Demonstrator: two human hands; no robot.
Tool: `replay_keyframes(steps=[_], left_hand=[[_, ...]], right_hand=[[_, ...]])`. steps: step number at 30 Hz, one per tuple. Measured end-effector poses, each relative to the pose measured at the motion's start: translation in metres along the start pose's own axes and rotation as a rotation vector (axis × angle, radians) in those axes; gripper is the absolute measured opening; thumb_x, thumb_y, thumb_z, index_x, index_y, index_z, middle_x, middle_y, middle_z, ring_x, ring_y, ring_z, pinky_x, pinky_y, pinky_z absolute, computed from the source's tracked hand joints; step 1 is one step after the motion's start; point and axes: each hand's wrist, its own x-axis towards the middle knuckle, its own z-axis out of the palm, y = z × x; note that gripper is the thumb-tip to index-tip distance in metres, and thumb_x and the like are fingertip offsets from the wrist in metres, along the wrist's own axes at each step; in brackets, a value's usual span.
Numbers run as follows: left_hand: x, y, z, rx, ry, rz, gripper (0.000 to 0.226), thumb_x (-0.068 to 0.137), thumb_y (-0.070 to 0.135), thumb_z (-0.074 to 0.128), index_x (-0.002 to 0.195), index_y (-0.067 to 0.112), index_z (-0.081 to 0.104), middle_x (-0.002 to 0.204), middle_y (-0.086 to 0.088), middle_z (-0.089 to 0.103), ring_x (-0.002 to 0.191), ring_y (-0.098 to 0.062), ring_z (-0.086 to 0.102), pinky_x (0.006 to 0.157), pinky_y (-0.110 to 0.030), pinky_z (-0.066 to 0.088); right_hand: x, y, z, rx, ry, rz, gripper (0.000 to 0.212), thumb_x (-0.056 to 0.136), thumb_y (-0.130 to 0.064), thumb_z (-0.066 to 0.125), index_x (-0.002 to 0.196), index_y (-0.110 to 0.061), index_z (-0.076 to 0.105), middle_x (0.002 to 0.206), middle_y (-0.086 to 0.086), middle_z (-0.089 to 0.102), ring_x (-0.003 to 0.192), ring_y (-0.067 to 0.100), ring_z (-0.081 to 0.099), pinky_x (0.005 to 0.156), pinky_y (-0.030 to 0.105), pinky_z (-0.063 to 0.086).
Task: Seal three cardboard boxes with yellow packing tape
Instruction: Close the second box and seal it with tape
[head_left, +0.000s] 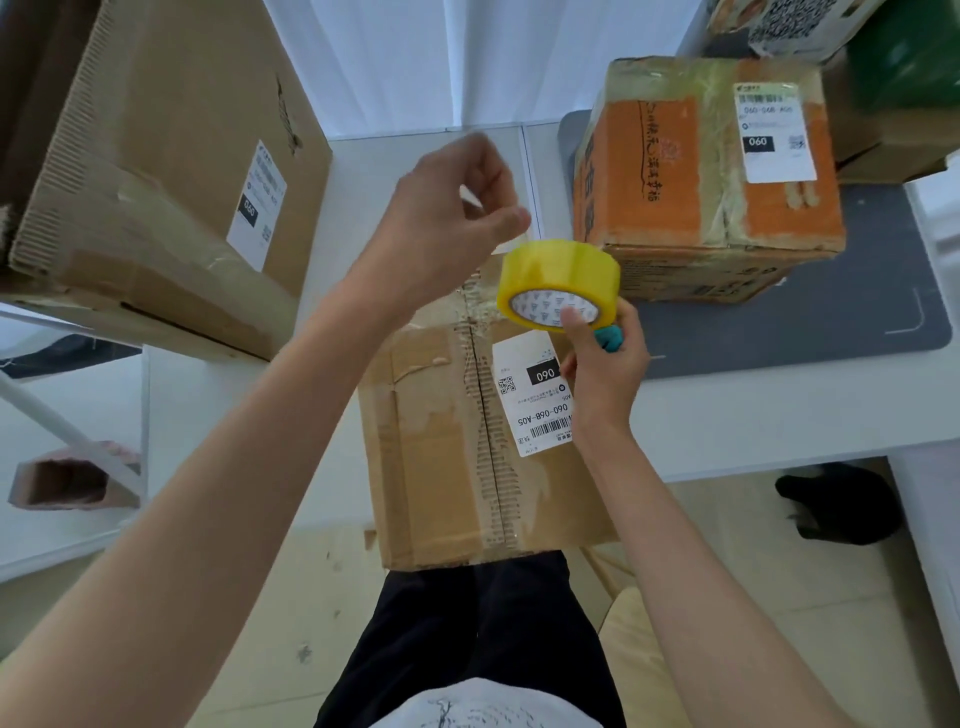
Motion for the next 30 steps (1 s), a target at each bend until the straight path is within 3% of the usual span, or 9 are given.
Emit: replay_keyframes(steps=[3, 6, 9, 11, 13, 18, 22, 25, 30], left_hand=[[0.008, 0.023, -0.003, 0.262, -0.123, 0.156, 0.011, 0.087, 0.01, 0.072, 0.092, 0.009, 0.062, 0.094, -0.003, 0.068, 0.085, -0.017, 0.064, 0.073, -0.018, 0.049], [0.01, 0.037, -0.005, 0.585, -0.271, 0.241, 0.006, 0.089, 0.013, 0.069, 0.089, 0.019, 0.068, 0.089, 0.006, 0.067, 0.089, -0.011, 0.057, 0.085, -0.031, 0.048], [0.007, 0.044, -0.01, 0.735, -0.303, 0.252, 0.01, 0.092, 0.014, 0.066, 0.089, 0.024, 0.069, 0.089, 0.007, 0.068, 0.096, -0.013, 0.055, 0.081, -0.034, 0.044], [0.005, 0.049, -0.015, 0.74, -0.281, 0.246, 0.01, 0.094, 0.018, 0.067, 0.09, 0.027, 0.07, 0.09, 0.007, 0.069, 0.098, -0.016, 0.06, 0.082, -0.035, 0.045], [0.004, 0.055, -0.02, 0.713, -0.279, 0.231, 0.008, 0.093, 0.022, 0.07, 0.09, 0.029, 0.07, 0.09, 0.009, 0.068, 0.099, -0.017, 0.062, 0.085, -0.038, 0.048], [0.007, 0.061, -0.028, 0.744, -0.273, 0.241, 0.008, 0.095, 0.024, 0.07, 0.093, 0.031, 0.068, 0.093, 0.007, 0.068, 0.099, -0.018, 0.064, 0.079, -0.035, 0.044], [0.017, 0.052, -0.041, 0.647, -0.295, 0.188, 0.008, 0.094, 0.024, 0.071, 0.1, 0.03, 0.071, 0.086, 0.015, 0.066, 0.09, -0.007, 0.065, 0.071, -0.019, 0.04], [0.023, 0.041, -0.042, 0.579, -0.337, 0.162, 0.01, 0.094, 0.027, 0.071, 0.103, 0.031, 0.069, 0.087, 0.017, 0.065, 0.088, 0.001, 0.061, 0.072, -0.016, 0.042], [0.029, 0.02, -0.035, 0.382, -0.366, 0.078, 0.022, 0.095, 0.019, 0.068, 0.115, 0.028, 0.064, 0.093, 0.006, 0.068, 0.08, -0.003, 0.071, 0.072, -0.01, 0.049]], right_hand=[[-0.006, 0.002, -0.015, -0.136, -0.167, 0.07, 0.042, 0.09, -0.01, 0.074, 0.128, -0.021, 0.063, 0.099, 0.002, 0.07, 0.057, 0.009, 0.062, 0.05, 0.027, 0.05], [-0.01, -0.011, -0.024, -0.137, -0.174, -0.054, 0.052, 0.093, -0.002, 0.066, 0.136, -0.03, 0.059, 0.124, -0.012, 0.069, 0.057, 0.012, 0.052, 0.049, 0.023, 0.05], [-0.009, -0.033, -0.018, -0.137, -0.289, -0.17, 0.05, 0.093, -0.002, 0.064, 0.136, -0.027, 0.06, 0.128, -0.012, 0.068, 0.058, 0.014, 0.048, 0.051, 0.021, 0.049], [-0.01, -0.045, -0.006, -0.219, -0.39, -0.202, 0.045, 0.09, -0.018, 0.073, 0.133, -0.026, 0.061, 0.122, -0.011, 0.07, 0.076, 0.012, 0.064, 0.064, 0.023, 0.055], [-0.012, -0.05, 0.01, -0.272, -0.415, -0.199, 0.049, 0.084, -0.029, 0.083, 0.127, -0.02, 0.062, 0.112, -0.011, 0.07, 0.092, 0.004, 0.068, 0.075, 0.02, 0.056], [-0.013, -0.052, 0.03, -0.169, -0.38, -0.083, 0.025, 0.083, -0.027, 0.084, 0.103, -0.017, 0.072, 0.074, -0.006, 0.062, 0.053, 0.004, 0.051, 0.051, 0.021, 0.046], [-0.016, -0.049, 0.022, -0.119, -0.463, -0.094, 0.02, 0.084, -0.017, 0.082, 0.101, -0.02, 0.072, 0.076, -0.008, 0.064, 0.053, 0.005, 0.05, 0.053, 0.023, 0.047], [-0.017, -0.047, 0.017, -0.176, -0.521, -0.15, 0.022, 0.084, -0.015, 0.082, 0.102, -0.02, 0.071, 0.078, -0.013, 0.066, 0.06, 0.004, 0.055, 0.057, 0.023, 0.049], [-0.015, -0.041, 0.013, -0.223, -0.54, -0.193, 0.025, 0.083, -0.016, 0.083, 0.103, -0.022, 0.069, 0.081, -0.021, 0.067, 0.073, 0.004, 0.062, 0.064, 0.02, 0.053]])
